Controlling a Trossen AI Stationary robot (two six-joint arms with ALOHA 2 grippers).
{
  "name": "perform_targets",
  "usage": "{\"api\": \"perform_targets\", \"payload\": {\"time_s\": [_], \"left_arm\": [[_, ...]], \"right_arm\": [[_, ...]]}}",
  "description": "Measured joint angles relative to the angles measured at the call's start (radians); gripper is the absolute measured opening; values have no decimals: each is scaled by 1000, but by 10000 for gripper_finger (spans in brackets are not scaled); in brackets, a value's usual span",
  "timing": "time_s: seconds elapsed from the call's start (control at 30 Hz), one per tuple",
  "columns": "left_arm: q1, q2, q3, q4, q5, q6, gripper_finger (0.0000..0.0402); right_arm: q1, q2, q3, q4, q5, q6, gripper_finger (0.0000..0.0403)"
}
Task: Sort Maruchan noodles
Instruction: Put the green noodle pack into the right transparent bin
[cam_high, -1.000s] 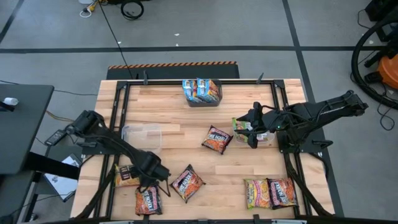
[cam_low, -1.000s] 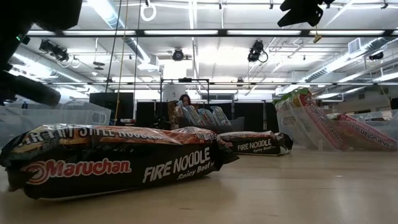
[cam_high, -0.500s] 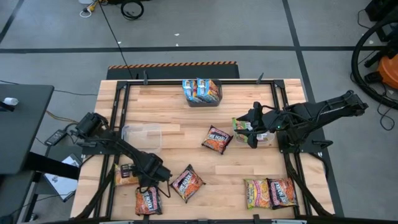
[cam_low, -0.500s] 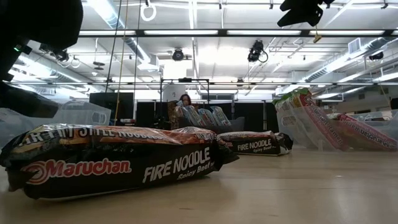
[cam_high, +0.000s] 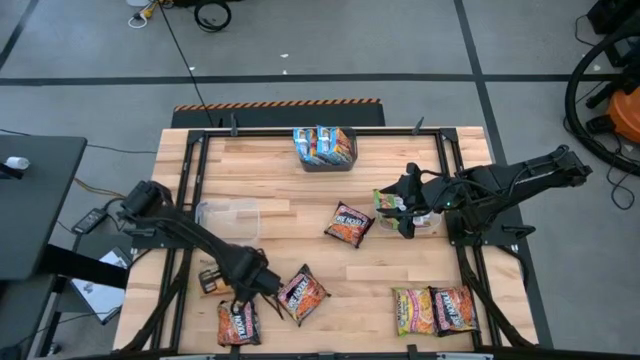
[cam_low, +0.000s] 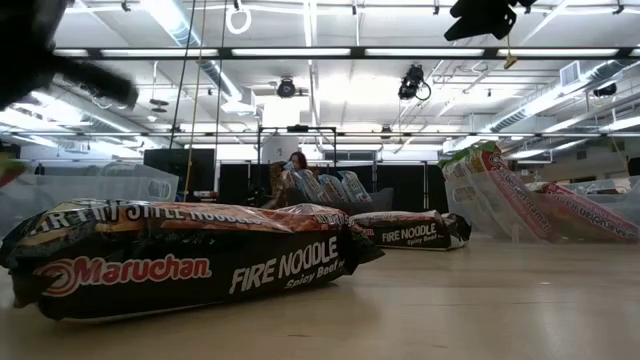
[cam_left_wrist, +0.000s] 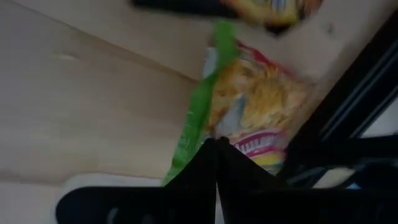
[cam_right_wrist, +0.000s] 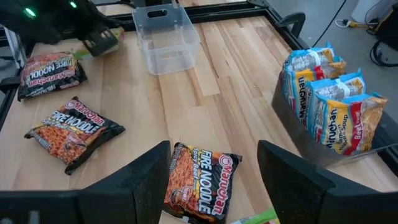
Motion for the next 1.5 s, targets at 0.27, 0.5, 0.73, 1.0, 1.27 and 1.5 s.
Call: {"api": "perform_targets", "payload": {"time_s": [0.27, 0.5, 0.73, 1.0, 1.27, 1.5], "left_arm": [[1, -67, 218, -34, -114, -173, 1], [34, -118, 338, 4, -221, -326, 1], [55, -113, 314, 23, -219, -345, 8], [89, -15, 299, 51, -33, -738, 105], [15, -125, 50, 224, -36, -1281, 174], [-113, -380, -370, 650, -193, -1893, 175]], "right_arm": [[0, 5, 0, 29, -25, 30, 245], [25, 72, 0, 127, -57, -78, 245], [30, 168, 0, 183, -98, -118, 245], [35, 219, 0, 157, -127, -93, 246], [35, 213, 0, 89, -128, -53, 252], [35, 213, 0, 24, -147, -40, 251]]}}
